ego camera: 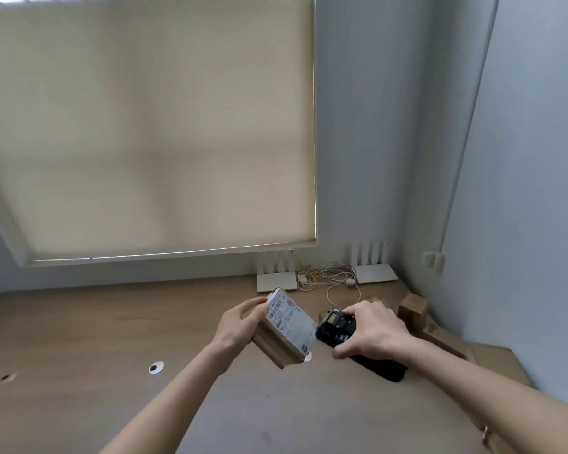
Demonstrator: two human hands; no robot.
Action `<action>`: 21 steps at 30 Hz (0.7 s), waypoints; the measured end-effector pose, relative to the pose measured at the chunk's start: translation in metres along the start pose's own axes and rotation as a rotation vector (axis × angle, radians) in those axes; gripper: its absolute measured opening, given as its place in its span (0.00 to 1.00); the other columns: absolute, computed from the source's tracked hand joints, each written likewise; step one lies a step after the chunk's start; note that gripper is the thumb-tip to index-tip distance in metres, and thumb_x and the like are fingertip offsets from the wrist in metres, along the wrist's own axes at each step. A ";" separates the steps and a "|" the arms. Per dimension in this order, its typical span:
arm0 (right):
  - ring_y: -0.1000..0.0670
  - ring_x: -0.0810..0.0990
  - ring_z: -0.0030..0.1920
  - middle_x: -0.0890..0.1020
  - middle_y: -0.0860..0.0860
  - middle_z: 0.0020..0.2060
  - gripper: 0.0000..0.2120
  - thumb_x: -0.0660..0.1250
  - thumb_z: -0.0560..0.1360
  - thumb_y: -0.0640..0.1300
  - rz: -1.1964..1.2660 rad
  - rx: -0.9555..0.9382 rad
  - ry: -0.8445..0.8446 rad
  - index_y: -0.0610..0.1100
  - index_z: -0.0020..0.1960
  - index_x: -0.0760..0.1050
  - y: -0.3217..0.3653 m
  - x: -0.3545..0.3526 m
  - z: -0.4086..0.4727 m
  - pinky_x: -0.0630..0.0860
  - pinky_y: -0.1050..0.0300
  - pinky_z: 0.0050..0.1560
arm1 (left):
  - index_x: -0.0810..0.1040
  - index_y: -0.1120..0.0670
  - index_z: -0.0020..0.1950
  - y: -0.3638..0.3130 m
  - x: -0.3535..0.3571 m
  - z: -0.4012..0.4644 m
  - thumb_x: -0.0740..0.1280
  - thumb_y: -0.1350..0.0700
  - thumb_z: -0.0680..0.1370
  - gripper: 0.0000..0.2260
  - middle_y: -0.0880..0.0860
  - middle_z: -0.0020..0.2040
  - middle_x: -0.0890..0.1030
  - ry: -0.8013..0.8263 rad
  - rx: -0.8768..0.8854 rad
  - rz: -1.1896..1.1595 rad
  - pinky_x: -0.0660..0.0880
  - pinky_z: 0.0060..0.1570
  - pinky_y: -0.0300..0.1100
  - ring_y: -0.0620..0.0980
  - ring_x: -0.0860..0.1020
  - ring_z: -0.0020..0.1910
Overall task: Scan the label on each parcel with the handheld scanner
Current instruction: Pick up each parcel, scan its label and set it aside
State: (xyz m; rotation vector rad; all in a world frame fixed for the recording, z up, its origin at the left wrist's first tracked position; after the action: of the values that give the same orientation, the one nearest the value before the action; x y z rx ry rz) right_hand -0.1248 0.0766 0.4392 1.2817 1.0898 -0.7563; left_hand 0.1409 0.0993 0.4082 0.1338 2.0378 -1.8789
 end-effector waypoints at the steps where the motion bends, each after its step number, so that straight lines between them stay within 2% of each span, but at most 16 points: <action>1: 0.49 0.82 0.48 0.84 0.55 0.43 0.27 0.79 0.54 0.64 -0.021 -0.014 0.017 0.55 0.50 0.83 0.006 0.001 -0.003 0.75 0.58 0.40 | 0.82 0.37 0.59 0.001 -0.004 -0.005 0.67 0.41 0.79 0.10 0.44 0.55 0.83 -0.014 0.002 0.006 0.75 0.41 0.36 0.41 0.79 0.54; 7: 0.49 0.81 0.46 0.84 0.56 0.42 0.23 0.80 0.54 0.64 -0.095 -0.063 0.069 0.56 0.44 0.80 0.034 0.006 -0.020 0.68 0.59 0.35 | 0.82 0.37 0.59 0.009 -0.025 -0.025 0.68 0.39 0.77 0.12 0.45 0.55 0.83 -0.083 0.003 0.017 0.75 0.45 0.39 0.42 0.79 0.55; 11: 0.48 0.80 0.45 0.84 0.55 0.42 0.26 0.80 0.53 0.64 -0.109 -0.086 0.034 0.55 0.48 0.83 0.046 0.006 -0.027 0.71 0.58 0.39 | 0.82 0.38 0.60 0.014 -0.037 -0.036 0.68 0.40 0.78 0.12 0.45 0.57 0.82 -0.105 0.007 0.010 0.75 0.47 0.40 0.43 0.79 0.56; 15: 0.49 0.80 0.45 0.84 0.54 0.44 0.29 0.81 0.55 0.64 -0.131 -0.123 0.037 0.55 0.54 0.84 0.055 0.008 -0.034 0.72 0.58 0.40 | 0.82 0.37 0.60 0.016 -0.046 -0.049 0.67 0.38 0.77 0.13 0.45 0.55 0.83 -0.130 0.005 0.009 0.76 0.46 0.41 0.43 0.79 0.55; 21: 0.48 0.79 0.45 0.84 0.54 0.44 0.30 0.81 0.55 0.64 -0.150 -0.168 0.022 0.56 0.55 0.84 0.073 0.013 -0.045 0.71 0.58 0.40 | 0.81 0.38 0.60 0.021 -0.061 -0.070 0.66 0.39 0.79 0.12 0.46 0.57 0.82 -0.168 0.003 -0.005 0.76 0.48 0.42 0.44 0.78 0.56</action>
State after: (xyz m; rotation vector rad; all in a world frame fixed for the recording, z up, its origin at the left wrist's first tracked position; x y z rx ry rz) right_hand -0.0628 0.1353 0.4560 1.0771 1.2508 -0.7472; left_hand 0.1900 0.1806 0.4116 -0.0278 1.9244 -1.8306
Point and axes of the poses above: each hand's wrist, its own z-axis towards the middle knuckle, its own x-axis out of the palm, y = z × x, the point moved 3 cm from there along z, towards the middle knuckle
